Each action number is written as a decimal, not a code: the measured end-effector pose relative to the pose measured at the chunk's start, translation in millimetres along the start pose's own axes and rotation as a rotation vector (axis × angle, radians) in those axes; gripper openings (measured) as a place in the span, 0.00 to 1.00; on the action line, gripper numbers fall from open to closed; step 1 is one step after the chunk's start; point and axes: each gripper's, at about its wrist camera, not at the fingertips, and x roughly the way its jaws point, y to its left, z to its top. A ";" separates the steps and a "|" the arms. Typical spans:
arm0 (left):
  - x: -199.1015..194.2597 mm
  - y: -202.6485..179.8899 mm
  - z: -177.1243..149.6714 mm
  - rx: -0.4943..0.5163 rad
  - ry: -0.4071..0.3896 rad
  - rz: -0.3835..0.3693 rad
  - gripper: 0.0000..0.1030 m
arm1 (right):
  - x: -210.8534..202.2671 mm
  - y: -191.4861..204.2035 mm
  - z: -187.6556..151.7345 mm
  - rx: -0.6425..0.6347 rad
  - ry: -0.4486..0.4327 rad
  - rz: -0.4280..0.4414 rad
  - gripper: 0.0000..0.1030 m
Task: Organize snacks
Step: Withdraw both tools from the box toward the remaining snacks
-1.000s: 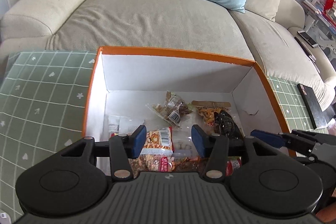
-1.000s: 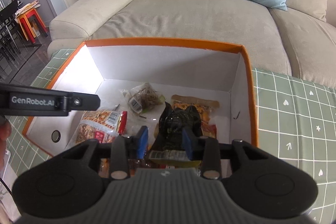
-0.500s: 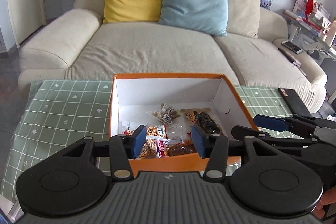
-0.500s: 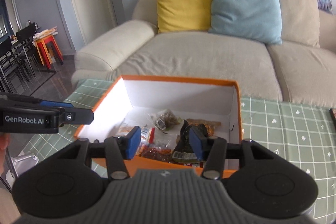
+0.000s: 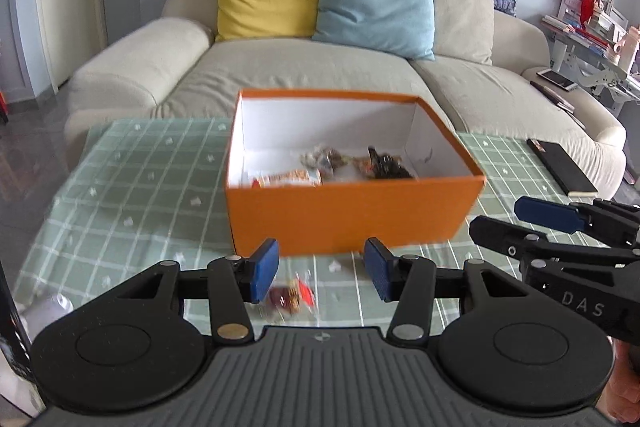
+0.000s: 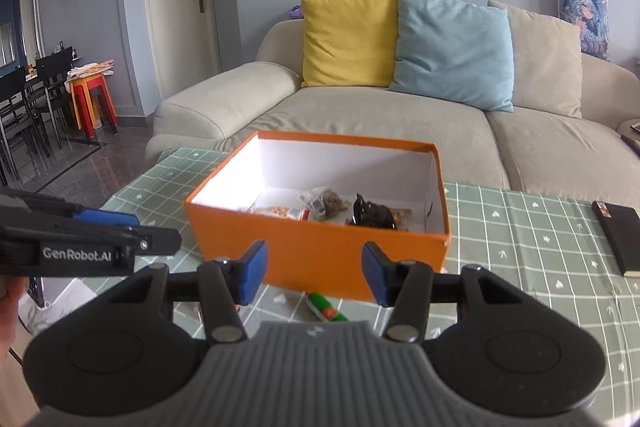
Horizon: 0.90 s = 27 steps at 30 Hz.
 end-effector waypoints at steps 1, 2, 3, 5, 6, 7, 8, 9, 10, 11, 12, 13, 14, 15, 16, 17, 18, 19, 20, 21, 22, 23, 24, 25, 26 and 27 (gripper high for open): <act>2.2 0.3 -5.6 -0.004 0.012 -0.003 0.55 | -2.0 1.4 -5.8 0.002 0.005 -0.003 0.49; 4.2 0.4 -11.0 -0.007 0.019 -0.003 0.54 | -3.7 3.0 -11.8 0.005 0.010 -0.007 0.49; 4.8 1.1 -17.3 -0.009 0.021 -0.003 0.54 | -4.8 4.3 -17.6 0.006 0.015 -0.012 0.49; 8.0 3.1 -28.6 -0.014 0.038 -0.004 0.54 | -5.7 7.2 -30.0 -0.003 0.023 -0.028 0.49; 10.3 4.7 -34.0 -0.021 0.052 -0.009 0.54 | -5.2 8.1 -35.6 -0.012 0.025 -0.038 0.49; 12.2 6.3 -39.8 -0.030 0.058 -0.018 0.54 | -4.5 8.9 -41.4 -0.021 0.028 -0.048 0.49; 14.9 8.0 -44.7 -0.038 0.066 -0.023 0.54 | -3.6 9.3 -46.8 -0.027 0.034 -0.057 0.49; 18.1 10.0 -49.2 -0.049 0.079 -0.022 0.54 | -2.3 8.9 -51.6 -0.026 0.040 -0.065 0.50; 21.1 12.0 -53.4 -0.061 0.091 -0.025 0.54 | -1.3 8.2 -56.5 -0.020 0.044 -0.071 0.51; 23.8 13.4 -57.6 -0.070 0.099 -0.030 0.54 | -0.1 6.9 -62.3 -0.011 0.053 -0.074 0.51; 26.2 13.8 -61.4 -0.072 0.106 -0.034 0.54 | 2.1 5.6 -67.1 -0.006 0.065 -0.075 0.51; 28.7 14.2 -64.0 -0.071 0.111 -0.034 0.54 | 4.9 4.8 -71.0 -0.005 0.078 -0.078 0.51; 31.2 14.3 -66.2 -0.068 0.110 -0.033 0.54 | 7.2 4.5 -76.9 -0.007 0.092 -0.083 0.51; 33.5 14.2 -68.4 -0.064 0.111 -0.034 0.54 | 10.3 4.6 -80.5 -0.011 0.103 -0.089 0.51; 36.1 14.4 -70.2 -0.062 0.114 -0.032 0.54 | 13.1 4.3 -83.2 -0.015 0.111 -0.095 0.51; 38.2 14.1 -73.0 -0.059 0.110 -0.029 0.54 | 16.0 3.9 -86.2 -0.016 0.118 -0.102 0.51; 39.5 13.9 -76.2 -0.051 0.106 -0.024 0.54 | 18.9 3.8 -87.0 -0.015 0.123 -0.106 0.52; 41.5 12.9 -77.6 -0.033 0.107 -0.014 0.54 | 21.0 3.0 -87.9 -0.013 0.126 -0.108 0.55; 43.4 11.3 -78.6 -0.013 0.109 -0.006 0.54 | 23.5 2.3 -88.7 -0.009 0.128 -0.110 0.56; 45.9 10.2 -79.5 0.008 0.118 0.002 0.54 | 25.0 1.6 -89.2 -0.005 0.127 -0.111 0.56; 48.0 10.3 -80.6 0.007 0.125 0.009 0.54 | 27.3 0.9 -89.8 -0.002 0.130 -0.112 0.57; 49.2 11.9 -81.3 -0.008 0.127 0.011 0.54 | 29.4 1.1 -91.0 0.002 0.134 -0.111 0.57; 49.9 13.4 -81.4 -0.022 0.123 0.009 0.54 | 32.2 -0.6 -91.9 0.007 0.138 -0.109 0.58; 49.9 14.7 -81.0 -0.031 0.106 0.005 0.54 | 35.4 -1.4 -92.8 0.011 0.143 -0.106 0.60; 50.4 14.8 -80.6 -0.016 0.080 0.008 0.54 | 38.4 -2.1 -93.6 0.015 0.148 -0.101 0.60; 52.2 14.0 -79.5 0.012 0.065 0.014 0.54 | 41.3 -2.3 -94.4 0.018 0.153 -0.096 0.61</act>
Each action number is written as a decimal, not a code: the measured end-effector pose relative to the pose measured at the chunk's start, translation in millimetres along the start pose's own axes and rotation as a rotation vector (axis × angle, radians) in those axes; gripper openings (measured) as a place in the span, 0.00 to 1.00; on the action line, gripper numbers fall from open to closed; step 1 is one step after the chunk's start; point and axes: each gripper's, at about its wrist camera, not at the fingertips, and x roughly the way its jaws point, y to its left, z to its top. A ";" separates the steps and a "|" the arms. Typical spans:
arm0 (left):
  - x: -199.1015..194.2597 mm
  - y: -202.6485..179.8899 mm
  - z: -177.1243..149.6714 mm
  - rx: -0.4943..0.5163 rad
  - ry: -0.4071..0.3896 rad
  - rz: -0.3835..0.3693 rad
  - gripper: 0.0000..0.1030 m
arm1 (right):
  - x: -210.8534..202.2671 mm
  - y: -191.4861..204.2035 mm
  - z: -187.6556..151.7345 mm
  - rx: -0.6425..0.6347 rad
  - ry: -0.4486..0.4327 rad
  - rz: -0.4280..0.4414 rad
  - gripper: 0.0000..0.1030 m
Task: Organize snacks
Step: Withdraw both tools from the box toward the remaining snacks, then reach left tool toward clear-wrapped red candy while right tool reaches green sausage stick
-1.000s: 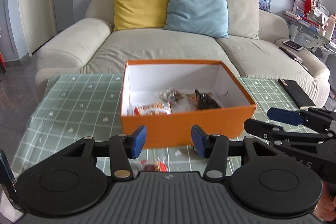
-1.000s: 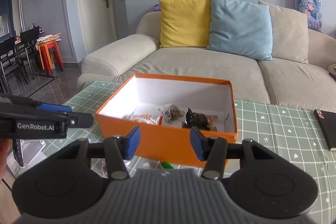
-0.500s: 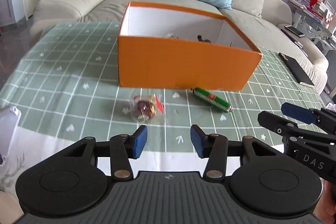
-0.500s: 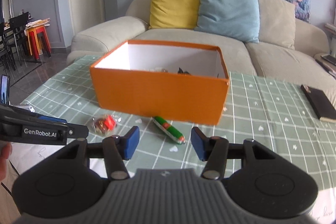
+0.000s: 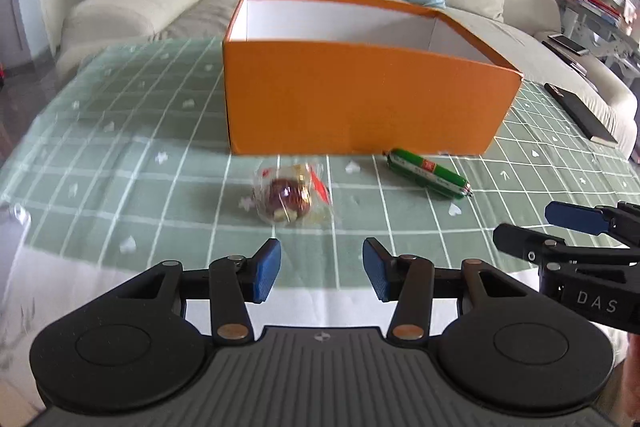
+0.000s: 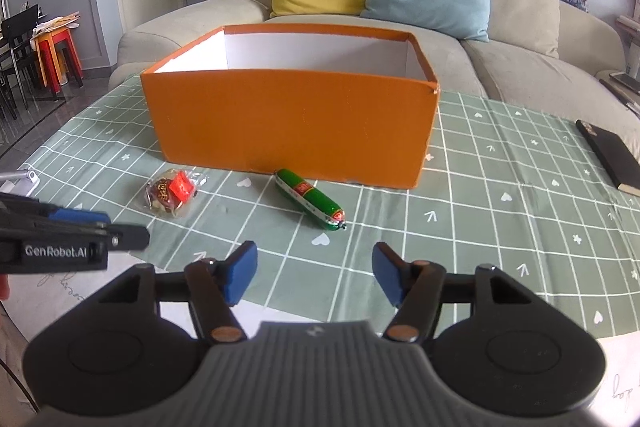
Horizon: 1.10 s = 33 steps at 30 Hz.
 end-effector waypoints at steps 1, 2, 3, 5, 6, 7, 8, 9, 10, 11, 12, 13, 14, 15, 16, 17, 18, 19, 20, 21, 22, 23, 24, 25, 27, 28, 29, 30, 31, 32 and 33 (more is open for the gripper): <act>2.2 -1.0 0.9 0.023 -0.011 -0.004 0.54 | 3.5 -0.1 -0.5 0.001 0.004 0.005 0.61; 5.2 -1.0 2.2 0.031 -0.012 -0.011 0.54 | 7.0 0.3 -0.5 0.000 0.008 0.009 0.61; 8.6 0.7 3.4 0.021 -0.008 -0.017 0.54 | 10.1 1.2 -0.4 -0.004 0.012 0.012 0.61; 16.4 5.6 6.2 -0.010 0.006 -0.036 0.54 | 17.9 3.3 1.0 -0.019 0.023 0.017 0.61; 19.6 7.0 7.3 -0.017 0.010 -0.037 0.54 | 21.1 3.9 1.9 -0.025 0.022 0.019 0.61; 23.0 7.5 8.5 -0.016 0.015 -0.036 0.54 | 24.0 4.1 2.8 -0.031 0.021 0.021 0.61; 25.5 7.9 9.3 -0.014 0.016 -0.032 0.54 | 27.1 4.9 3.4 -0.038 0.020 0.021 0.62; 27.9 8.9 9.7 -0.017 0.013 -0.022 0.55 | 29.9 5.0 4.2 -0.043 0.018 0.022 0.62; 29.7 9.7 10.4 -0.021 0.008 -0.008 0.57 | 32.9 4.9 5.3 -0.045 0.018 0.021 0.62; 31.1 10.3 11.3 -0.019 0.000 0.000 0.58 | 36.0 4.8 6.4 -0.046 0.018 0.021 0.62; 32.6 12.2 12.9 -0.017 -0.010 0.006 0.58 | 38.6 4.6 7.6 -0.047 0.018 0.022 0.63; 33.8 14.1 14.3 -0.020 -0.019 0.012 0.59 | 41.4 4.1 8.8 -0.048 0.019 0.023 0.67; 34.5 16.4 15.9 -0.031 -0.028 0.019 0.62 | 43.8 3.5 10.3 -0.051 0.018 0.025 0.67; 34.2 18.6 17.5 -0.042 -0.040 0.025 0.63 | 46.4 3.2 11.4 -0.055 0.019 0.030 0.67; 33.0 20.9 19.0 -0.048 -0.056 0.018 0.65 | 49.2 2.8 12.9 -0.058 0.022 0.042 0.67; 32.2 22.8 20.3 -0.050 -0.069 0.008 0.68 | 51.5 2.7 14.1 -0.063 0.022 0.051 0.67; 32.9 24.2 22.4 -0.049 -0.076 0.004 0.70 | 53.3 2.9 15.3 -0.067 0.017 0.050 0.67; 35.3 25.1 24.1 -0.045 -0.071 0.006 0.72 | 55.1 3.1 16.7 -0.071 0.010 0.050 0.67; 38.7 25.9 25.1 -0.042 -0.060 0.008 0.72 | 57.2 3.3 18.4 -0.075 0.006 0.053 0.67; 42.4 26.7 25.7 -0.043 -0.045 0.007 0.72 | 59.9 3.4 20.4 -0.078 0.007 0.055 0.67; 45.8 27.4 26.0 -0.053 -0.032 0.007 0.72 | 63.0 4.1 22.5 -0.081 0.009 0.054 0.67; 48.3 29.1 25.4 -0.069 -0.023 0.007 0.72 | 66.0 5.2 24.7 -0.086 0.012 0.050 0.67; 50.4 31.0 24.8 -0.088 -0.014 0.004 0.72 | 69.5 6.5 26.9 -0.095 0.016 0.048 0.67; 52.8 33.8 23.9 -0.116 -0.005 -0.004 0.72 | 72.7 8.1 28.7 -0.107 0.019 0.045 0.67; 57.7 41.5 22.5 -0.183 0.016 -0.027 0.72 | 78.3 10.6 31.9 -0.132 0.017 0.038 0.67; 60.2 45.1 21.7 -0.218 0.025 -0.039 0.74 | 80.9 11.8 33.3 -0.142 0.014 0.034 0.67; 62.3 48.2 20.9 -0.245 0.031 -0.055 0.75 | 84.0 12.5 35.2 -0.150 0.015 0.034 0.67; 63.9 50.3 20.0 -0.264 0.034 -0.068 0.75 | 86.8 13.2 36.3 -0.154 0.018 0.036 0.67; 65.3 51.7 19.3 -0.275 0.036 -0.074 0.75 | 89.5 13.9 37.3 -0.156 0.021 0.040 0.67; 66.7 52.4 19.0 -0.279 0.039 -0.078 0.75 | 91.7 14.4 37.4 -0.158 0.022 0.043 0.67; 67.1 52.7 19.1 -0.277 0.034 -0.082 0.75 | 94.3 14.2 37.2 -0.159 0.025 0.044 0.67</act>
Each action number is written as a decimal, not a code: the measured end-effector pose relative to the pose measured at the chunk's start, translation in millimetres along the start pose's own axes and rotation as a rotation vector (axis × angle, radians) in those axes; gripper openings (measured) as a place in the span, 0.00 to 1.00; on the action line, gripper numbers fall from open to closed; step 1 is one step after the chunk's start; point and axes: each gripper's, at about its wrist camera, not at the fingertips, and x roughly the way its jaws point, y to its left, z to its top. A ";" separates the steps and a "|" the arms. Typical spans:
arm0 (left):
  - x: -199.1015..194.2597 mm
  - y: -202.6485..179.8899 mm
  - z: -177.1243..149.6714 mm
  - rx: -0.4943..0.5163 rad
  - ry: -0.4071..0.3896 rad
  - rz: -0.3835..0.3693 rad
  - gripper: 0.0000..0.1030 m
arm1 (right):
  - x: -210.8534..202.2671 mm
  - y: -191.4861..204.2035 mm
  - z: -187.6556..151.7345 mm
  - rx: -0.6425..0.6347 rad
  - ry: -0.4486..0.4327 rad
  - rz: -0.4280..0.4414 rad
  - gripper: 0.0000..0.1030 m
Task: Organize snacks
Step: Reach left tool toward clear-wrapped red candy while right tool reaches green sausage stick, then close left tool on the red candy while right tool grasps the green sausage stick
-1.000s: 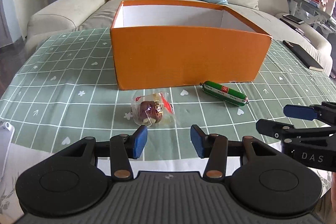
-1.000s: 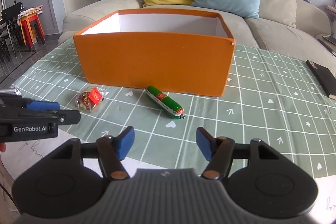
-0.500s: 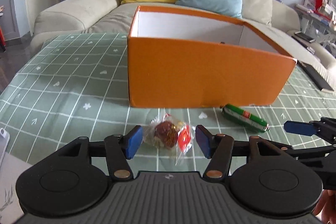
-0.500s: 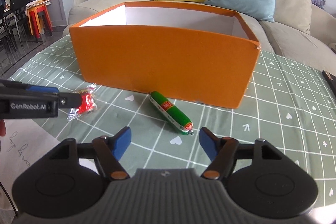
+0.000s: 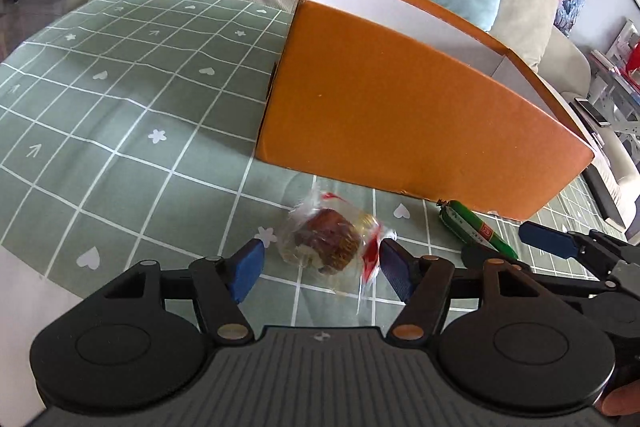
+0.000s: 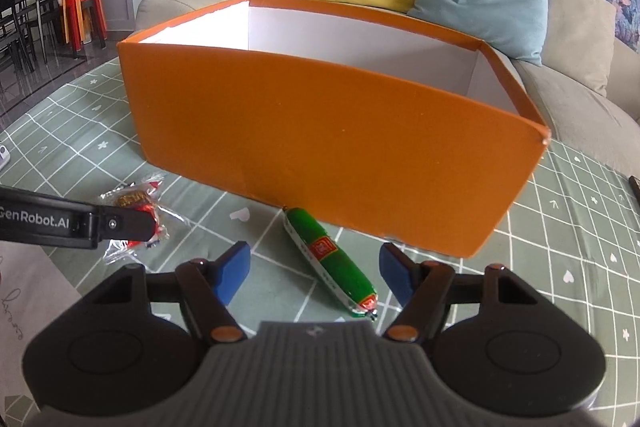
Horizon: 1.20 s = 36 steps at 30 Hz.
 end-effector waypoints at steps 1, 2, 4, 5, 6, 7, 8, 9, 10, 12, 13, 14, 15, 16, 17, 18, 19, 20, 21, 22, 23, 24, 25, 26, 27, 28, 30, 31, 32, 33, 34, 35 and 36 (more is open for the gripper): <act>0.1 0.2 0.4 -0.001 -0.003 -0.004 0.77 | 2.4 -0.2 0.0 0.002 0.004 -0.001 0.67; 0.7 0.7 0.7 -0.011 -0.001 -0.012 0.78 | 4.6 -1.1 -0.2 0.007 0.011 0.002 0.67; 2.5 1.6 1.8 -0.032 -0.002 -0.031 0.79 | 9.2 -3.9 -0.8 0.024 0.026 0.007 0.64; 3.4 1.6 2.3 -0.038 -0.002 -0.039 0.80 | 11.8 -5.7 -1.4 0.035 0.037 0.009 0.62; 4.4 1.6 3.0 -0.044 -0.003 -0.043 0.81 | 13.6 -6.9 -1.9 0.043 0.042 0.007 0.61; 5.8 1.9 3.8 -0.051 -0.005 -0.044 0.82 | 15.0 -8.0 -2.5 0.048 0.045 0.004 0.58; 6.6 2.3 4.6 -0.056 -0.007 -0.047 0.82 | 16.7 -9.2 -2.8 0.058 0.052 0.006 0.57; 8.3 2.1 6.4 -0.058 -0.008 -0.050 0.82 | 18.0 -10.9 -3.5 0.073 0.060 0.012 0.52; 9.7 2.1 7.6 -0.058 -0.010 -0.052 0.83 | 18.9 -12.3 -4.5 0.091 0.068 0.018 0.49; 13.3 1.5 10.7 -0.054 -0.013 -0.053 0.84 | 16.5 -9.7 -8.3 0.101 0.060 0.021 0.45; 14.9 0.7 12.1 -0.052 -0.014 -0.050 0.84 | 15.4 -6.5 -10.0 0.090 0.056 0.023 0.44; 16.8 0.1 13.8 -0.052 -0.015 -0.049 0.84 | 14.1 -2.6 -11.9 0.081 0.052 0.022 0.44; 18.5 -1.0 15.3 -0.052 -0.017 -0.049 0.84 | 13.0 0.8 -13.3 0.072 0.049 0.021 0.44; 20.2 -2.3 16.3 -0.048 -0.017 -0.046 0.84 | 11.7 3.8 -14.5 0.064 0.046 0.022 0.45; 21.8 -4.6 17.2 -0.036 -0.017 -0.037 0.84 | 11.1 6.1 -15.0 0.062 0.045 0.026 0.45; 23.8 -7.9 18.6 -0.017 -0.016 -0.025 0.82 | 10.8 8.4 -15.4 0.060 0.044 0.027 0.47; 25.3 -11.1 19.2 0.003 -0.015 -0.011 0.82 | 11.0 10.3 -15.4 0.056 0.046 0.034 0.55; 26.8 -14.4 19.1 0.024 -0.015 0.003 0.80 | 11.8 12.0 -15.8 0.050 0.049 0.045 0.58; 27.9 -18.0 18.1 0.047 -0.018 0.022 0.77 | 12.3 13.6 -15.8 0.043 0.051 0.052 0.63; 28.6 -21.1 16.8 0.071 -0.022 0.041 0.71 | 12.6 14.7 -15.8 0.041 0.049 0.056 0.63; 28.8 -23.6 15.4 0.094 -0.025 0.052 0.67 | 13.2 14.5 -15.3 0.039 0.047 0.058 0.63; 28.6 -24.6 14.1 0.108 -0.027 0.050 0.66 | 13.6 14.4 -15.1 0.040 0.045 0.059 0.63; 27.8 -23.8 12.9 0.111 -0.029 0.043 0.65 | 14.5 13.1 -15.2 0.043 0.041 0.057 0.63; 26.9 -22.5 11.9 0.112 -0.031 0.035 0.64 | 14.9 13.3 -15.4 0.044 0.038 0.055 0.63; 25.9 -21.3 11.8 0.111 -0.032 0.027 0.63 | 16.1 12.1 -15.0 0.046 0.034 0.051 0.61; 24.6 -19.6 10.8 0.110 -0.034 0.020 0.61 | 16.5 11.6 -15.0 0.048 0.030 0.046 0.60; 23.2 -18.1 9.6 0.113 -0.037 0.006 0.59 | 19.1 8.2 -13.8 0.055 0.024 0.037 0.55; 22.5 -17.8 8.7 0.119 -0.038 0.002 0.58 | 19.3 9.0 -13.5 0.058 0.021 0.031 0.47; 22.0 -18.1 8.0 0.126 -0.038 -0.001 0.58 | 19.1 8.7 -13.3 0.060 0.018 0.025 0.43; 21.5 -18.3 7.0 0.133 -0.037 -0.003 0.58 | 19.0 8.3 -13.0 0.059 0.017 0.021 0.36; 21.3 -19.2 6.4 0.141 -0.035 -0.005 0.57 | 18.9 8.1 -12.6 0.056 0.018 0.018 0.29; 21.4 -20.9 6.0 0.152 -0.032 -0.005 0.57 | 18.4 8.1 -12.0 0.050 0.020 0.019 0.25; 20.9 -22.0 5.4 0.158 -0.029 -0.004 0.57 | 18.2 8.3 -11.8 0.043 0.024 0.017 0.23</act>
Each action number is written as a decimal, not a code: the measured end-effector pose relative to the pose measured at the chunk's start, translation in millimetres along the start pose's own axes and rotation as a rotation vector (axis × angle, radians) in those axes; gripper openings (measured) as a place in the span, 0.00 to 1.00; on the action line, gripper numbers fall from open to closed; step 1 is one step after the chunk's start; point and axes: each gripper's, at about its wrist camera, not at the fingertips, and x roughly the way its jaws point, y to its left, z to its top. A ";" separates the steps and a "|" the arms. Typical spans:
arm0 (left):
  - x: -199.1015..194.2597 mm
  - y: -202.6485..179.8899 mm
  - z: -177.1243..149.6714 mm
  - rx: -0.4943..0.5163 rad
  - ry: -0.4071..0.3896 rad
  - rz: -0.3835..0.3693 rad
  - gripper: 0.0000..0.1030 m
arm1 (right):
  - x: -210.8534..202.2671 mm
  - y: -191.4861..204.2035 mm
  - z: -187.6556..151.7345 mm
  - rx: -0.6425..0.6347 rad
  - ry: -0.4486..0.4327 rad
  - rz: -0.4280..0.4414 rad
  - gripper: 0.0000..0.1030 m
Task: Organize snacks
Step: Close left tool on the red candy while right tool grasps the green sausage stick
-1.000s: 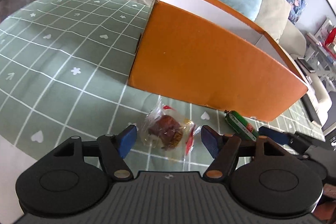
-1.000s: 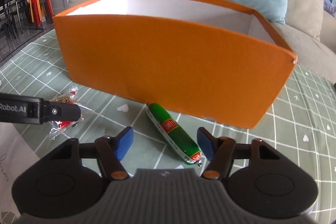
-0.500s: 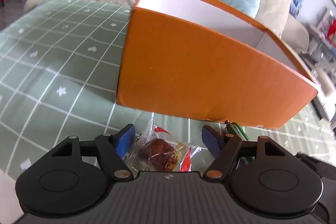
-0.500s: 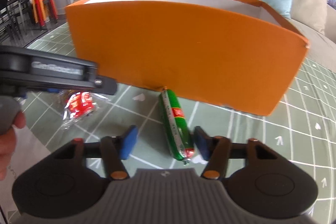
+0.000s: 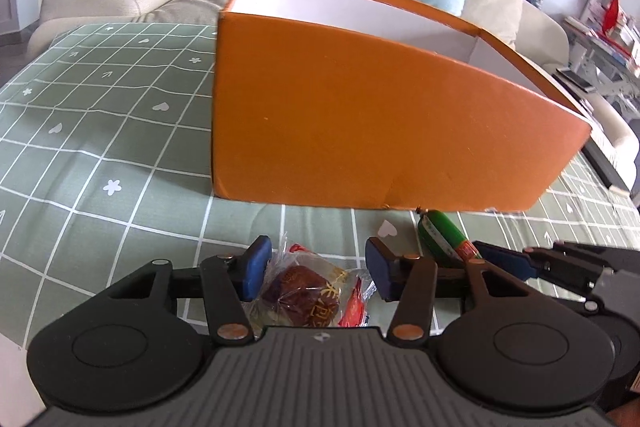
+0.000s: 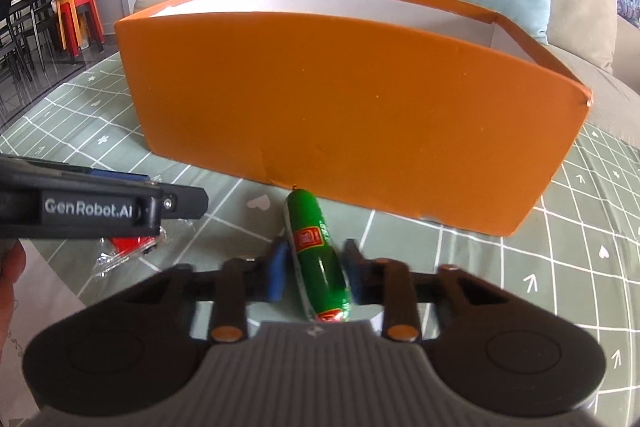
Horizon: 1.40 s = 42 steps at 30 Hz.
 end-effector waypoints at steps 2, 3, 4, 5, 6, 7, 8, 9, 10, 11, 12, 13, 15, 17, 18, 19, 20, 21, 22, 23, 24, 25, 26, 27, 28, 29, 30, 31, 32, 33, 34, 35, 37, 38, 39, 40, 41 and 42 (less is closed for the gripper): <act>-1.8 -3.0 -1.5 0.011 0.007 -0.003 0.54 | -0.5 1.1 0.7 -0.006 0.007 -0.004 0.22; -3.1 -5.1 -3.2 0.021 0.008 -0.004 0.54 | -1.4 1.2 0.7 -0.004 0.010 -0.006 0.21; -4.6 -7.3 -4.9 0.034 0.008 -0.005 0.53 | -2.3 1.2 0.4 -0.001 0.014 -0.007 0.21; -6.3 -9.3 -7.1 0.048 0.008 -0.005 0.53 | -2.4 0.9 1.3 0.001 0.020 -0.005 0.21; -8.3 -11.5 -9.7 0.058 0.008 -0.005 0.52 | -3.2 1.3 1.5 0.001 0.027 -0.005 0.20; -9.9 -13.0 -11.6 0.065 0.008 -0.004 0.51 | -3.9 1.1 2.0 0.002 0.036 -0.004 0.20; -11.4 -14.1 -13.1 0.069 0.009 -0.007 0.48 | -3.8 0.5 3.4 0.007 0.045 -0.002 0.20; -13.8 -15.9 -14.9 0.070 0.010 -0.010 0.47 | -4.2 -1.0 4.1 0.017 0.053 0.001 0.20; -15.6 -16.4 -16.1 0.069 0.013 -0.012 0.44 | -5.0 -3.1 4.3 0.035 0.061 0.005 0.20; -17.5 -17.2 -17.4 0.070 0.017 -0.014 0.43 | -6.8 -4.3 3.8 0.057 0.068 0.012 0.20; -19.1 -18.2 -19.0 0.075 0.021 -0.015 0.43 | -8.5 -6.5 3.5 0.082 0.073 0.024 0.19; -20.7 -19.4 -20.5 0.081 0.022 -0.010 0.43 | -10.7 -8.6 2.0 0.101 0.077 0.034 0.19; -22.7 -22.6 -23.1 0.103 0.028 -0.015 0.43 | -15.3 -8.2 -2.1 0.100 0.081 0.034 0.19; -23.9 -27.1 -22.6 0.150 0.046 -0.022 0.49 | -18.1 -4.5 -5.1 0.066 0.083 0.027 0.20; -25.9 -29.9 -21.8 0.175 0.047 -0.011 0.52 | -19.2 -3.8 -6.1 0.056 0.085 0.024 0.20; -29.4 -30.6 -21.2 0.185 0.035 0.007 0.56 | -20.3 -3.6 -6.8 0.054 0.088 0.023 0.20; -34.0 -30.0 -21.3 0.190 0.024 0.009 0.66 | -21.0 -3.8 -7.2 0.057 0.091 0.026 0.20; -37.2 -29.0 -20.6 0.192 0.027 -0.004 0.74 | -21.8 -4.5 -8.2 0.062 0.092 0.029 0.20; -40.6 -27.0 -19.8 0.190 0.031 -0.011 0.78 | -23.4 -5.5 -9.9 0.063 0.091 0.032 0.21; -44.8 -25.4 -19.7 0.192 0.034 -0.018 0.78 | -25.0 -6.3 -12.0 0.060 0.089 0.034 0.21; -48.0 -24.3 -20.2 0.198 0.041 -0.022 0.78 | -26.6 -6.5 -14.0 0.055 0.087 0.036 0.21; -50.8 -25.6 -21.6 0.213 0.055 -0.027 0.78 | -28.1 -6.7 -15.9 0.051 0.084 0.038 0.21; -52.6 -26.6 -23.5 0.231 0.071 -0.032 0.78 | -29.9 -7.6 -18.1 0.049 0.080 0.039 0.21; -53.9 -27.9 -26.0 0.245 0.086 -0.035 0.79 | -31.3 -8.2 -20.1 0.050 0.076 0.041 0.21; -54.0 -29.3 -28.5 0.252 0.093 -0.025 0.79 | -33.1 -8.7 -21.9 0.052 0.072 0.043 0.21; -53.6 -29.4 -30.8 0.244 0.095 -0.008 0.79 | -33.7 -8.5 -23.1 0.052 0.069 0.044 0.21; -51.9 -28.2 -32.7 0.209 0.101 0.009 0.78 | -34.8 -8.2 -24.4 0.049 0.067 0.043 0.21; -49.9 -24.2 -33.1 0.150 0.111 0.017 0.75 | -35.8 -7.5 -25.7 0.045 0.065 0.041 0.21; -48.0 -20.1 -33.2 0.084 0.121 0.008 0.74 | -36.8 -6.9 -26.8 0.042 0.064 0.039 0.21; -46.3 -14.7 -34.2 0.009 0.133 -0.006 0.74 | -37.9 -6.3 -27.8 0.041 0.063 0.038 0.21; -44.4 -10.7 -34.5 -0.047 0.140 -0.007 0.74 | -39.6 -5.9 -29.2 0.040 0.061 0.038 0.21; -43.1 -7.7 -35.2 -0.089 0.138 -0.009 0.72 | -40.9 -5.7 -30.6 0.038 0.059 0.039 0.21; -42.8 -5.2 -35.3 -0.122 0.121 -0.005 0.65 | -42.8 -5.6 -32.7 0.036 0.056 0.041 0.21; -42.5 -4.5 -35.1 -0.126 0.116 -0.012 0.61 | -43.3 -6.3 -33.7 0.035 0.055 0.043 0.21; -42.1 -3.4 -35.1 -0.134 0.111 -0.020 0.59 | -43.6 -6.5 -34.2 0.035 0.054 0.044 0.21; -41.6 -2.7 -35.5 -0.140 0.106 -0.031 0.58 | -43.9 -6.5 -34.6 0.034 0.053 0.044 0.21; -41.7 -2.7 -36.1 -0.136 0.102 -0.037 0.56 | -43.7 -6.6 -35.2 0.032 0.051 0.043 0.21; -42.3 -4.0 -36.8 -0.124 0.101 -0.035 0.54 | -43.8 -6.1 -35.4 0.030 0.051 0.041 0.21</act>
